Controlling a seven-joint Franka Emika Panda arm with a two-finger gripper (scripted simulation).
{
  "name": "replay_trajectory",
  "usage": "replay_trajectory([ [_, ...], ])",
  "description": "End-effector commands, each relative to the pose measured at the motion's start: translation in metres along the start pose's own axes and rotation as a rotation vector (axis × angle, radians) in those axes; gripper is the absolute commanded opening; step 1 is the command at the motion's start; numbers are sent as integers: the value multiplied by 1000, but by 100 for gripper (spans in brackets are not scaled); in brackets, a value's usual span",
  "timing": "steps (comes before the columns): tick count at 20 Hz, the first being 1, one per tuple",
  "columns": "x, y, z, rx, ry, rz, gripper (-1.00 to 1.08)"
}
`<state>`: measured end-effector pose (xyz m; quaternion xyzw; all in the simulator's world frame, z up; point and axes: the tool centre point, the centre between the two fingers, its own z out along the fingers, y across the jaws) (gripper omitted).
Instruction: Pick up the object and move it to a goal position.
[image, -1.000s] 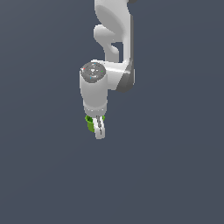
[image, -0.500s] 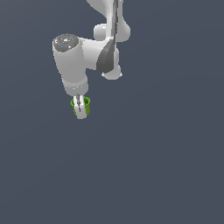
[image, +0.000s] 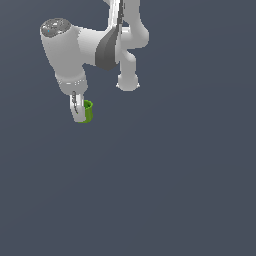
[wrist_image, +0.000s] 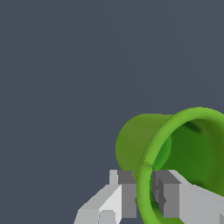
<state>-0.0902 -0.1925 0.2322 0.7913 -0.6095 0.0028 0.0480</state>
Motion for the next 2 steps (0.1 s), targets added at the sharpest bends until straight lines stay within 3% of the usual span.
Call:
replay_trajectory([
  [1,4,4,-4,1,1,-1,-100],
  [2,4,4,-4,1,2,-1,-100],
])
